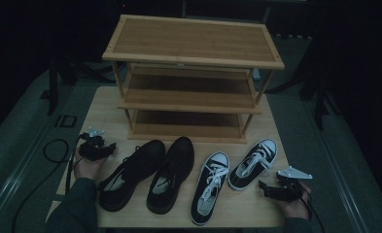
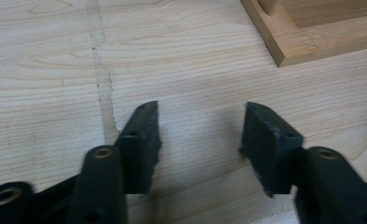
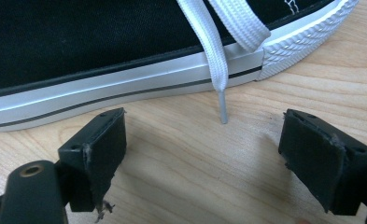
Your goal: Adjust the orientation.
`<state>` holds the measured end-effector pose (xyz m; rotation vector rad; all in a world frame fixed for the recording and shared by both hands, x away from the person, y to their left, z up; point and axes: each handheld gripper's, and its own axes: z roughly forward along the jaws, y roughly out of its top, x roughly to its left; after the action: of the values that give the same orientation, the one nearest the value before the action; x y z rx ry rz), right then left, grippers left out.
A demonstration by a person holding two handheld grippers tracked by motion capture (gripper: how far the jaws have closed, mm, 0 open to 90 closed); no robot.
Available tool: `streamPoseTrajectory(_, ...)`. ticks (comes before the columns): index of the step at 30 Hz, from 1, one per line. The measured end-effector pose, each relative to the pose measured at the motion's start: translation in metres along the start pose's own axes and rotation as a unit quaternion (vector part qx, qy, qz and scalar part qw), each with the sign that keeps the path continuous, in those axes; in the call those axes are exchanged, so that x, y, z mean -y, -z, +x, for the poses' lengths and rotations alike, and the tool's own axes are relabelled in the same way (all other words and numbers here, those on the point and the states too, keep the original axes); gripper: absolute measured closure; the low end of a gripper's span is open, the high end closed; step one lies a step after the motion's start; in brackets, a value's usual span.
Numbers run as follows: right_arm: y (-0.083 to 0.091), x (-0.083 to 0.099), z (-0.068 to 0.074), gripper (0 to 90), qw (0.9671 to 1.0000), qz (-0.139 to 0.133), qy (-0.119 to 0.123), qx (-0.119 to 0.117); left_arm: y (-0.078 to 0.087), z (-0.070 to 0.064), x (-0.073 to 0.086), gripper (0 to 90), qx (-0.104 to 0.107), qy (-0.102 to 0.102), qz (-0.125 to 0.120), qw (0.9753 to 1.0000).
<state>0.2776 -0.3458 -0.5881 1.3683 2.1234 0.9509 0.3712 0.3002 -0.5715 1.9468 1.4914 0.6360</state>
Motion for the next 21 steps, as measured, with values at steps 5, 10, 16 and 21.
streamPoseTrajectory(5, 0.000, 0.000, 0.000, 13.4, 1.0000, 0.001, 0.001, -0.001, 0.005, 0.000, 0.000, 57.3, 0.021, -0.012, 0.007, 0.9997)
streamPoseTrajectory(10, 0.001, 0.001, 0.003, 13.3, 1.0000, 0.002, 0.000, 0.001, 0.012, -0.005, 0.001, 61.7, 0.038, -0.025, 0.006, 0.9989)
streamPoseTrajectory(16, 0.001, 0.001, 0.003, 13.3, 1.0000, 0.002, 0.001, -0.001, 0.025, -0.003, -0.001, 65.0, 0.077, -0.026, 0.003, 0.9967)
streamPoseTrajectory(21, 0.001, 0.001, 0.003, 13.8, 1.0000, 0.001, 0.002, -0.001, 0.034, -0.004, -0.006, 66.7, 0.093, -0.040, 0.012, 0.9948)
